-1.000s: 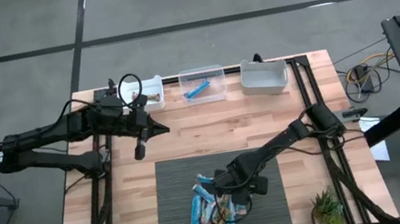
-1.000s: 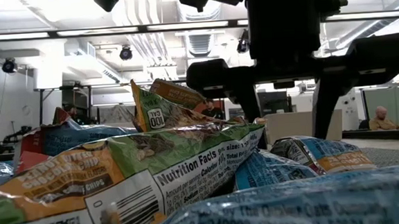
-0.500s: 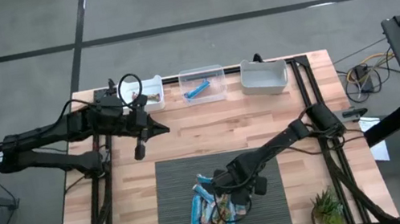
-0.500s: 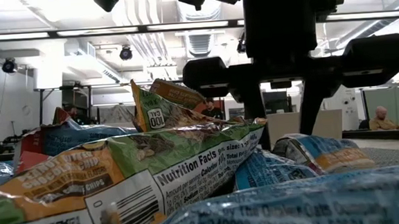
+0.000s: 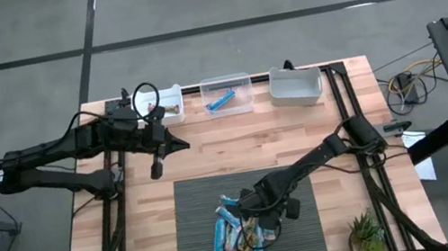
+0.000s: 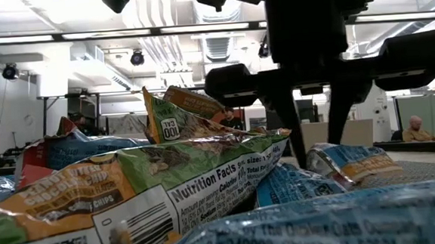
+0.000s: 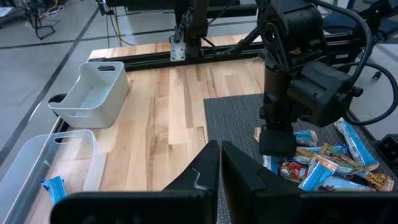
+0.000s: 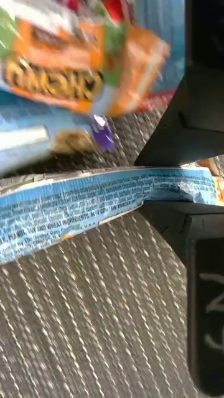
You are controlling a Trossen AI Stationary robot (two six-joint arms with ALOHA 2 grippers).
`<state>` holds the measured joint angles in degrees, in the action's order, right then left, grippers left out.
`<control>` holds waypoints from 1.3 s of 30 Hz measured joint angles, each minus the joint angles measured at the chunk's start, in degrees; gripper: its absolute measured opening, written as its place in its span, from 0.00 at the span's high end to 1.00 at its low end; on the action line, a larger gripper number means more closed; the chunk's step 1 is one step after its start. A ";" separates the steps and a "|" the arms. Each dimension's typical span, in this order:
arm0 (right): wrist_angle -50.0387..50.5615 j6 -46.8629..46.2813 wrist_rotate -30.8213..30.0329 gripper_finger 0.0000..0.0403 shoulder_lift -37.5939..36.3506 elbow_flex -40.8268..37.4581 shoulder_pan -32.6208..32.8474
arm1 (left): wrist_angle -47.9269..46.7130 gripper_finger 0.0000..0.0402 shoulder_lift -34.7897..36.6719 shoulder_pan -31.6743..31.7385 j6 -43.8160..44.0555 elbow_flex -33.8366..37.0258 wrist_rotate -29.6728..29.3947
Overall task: Pick and place Granola Bars by type
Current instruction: Put the yellow granola bar into the gray bin
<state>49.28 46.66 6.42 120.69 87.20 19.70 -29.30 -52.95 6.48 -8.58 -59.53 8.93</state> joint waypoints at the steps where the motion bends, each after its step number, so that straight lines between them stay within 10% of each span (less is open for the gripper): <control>1: 0.80 0.00 0.00 0.81 -0.13 0.00 0.00 | 0.00 1.00 0.00 0.01 0.00 0.00 -0.01; 39: 6.26 -36.73 -6.36 0.84 -32.96 0.52 -1.31 | 0.66 1.00 -0.02 0.01 -0.24 0.00 0.01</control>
<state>55.54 9.93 0.06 87.73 87.72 18.39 -28.64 -52.97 6.49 -8.82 -59.53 8.94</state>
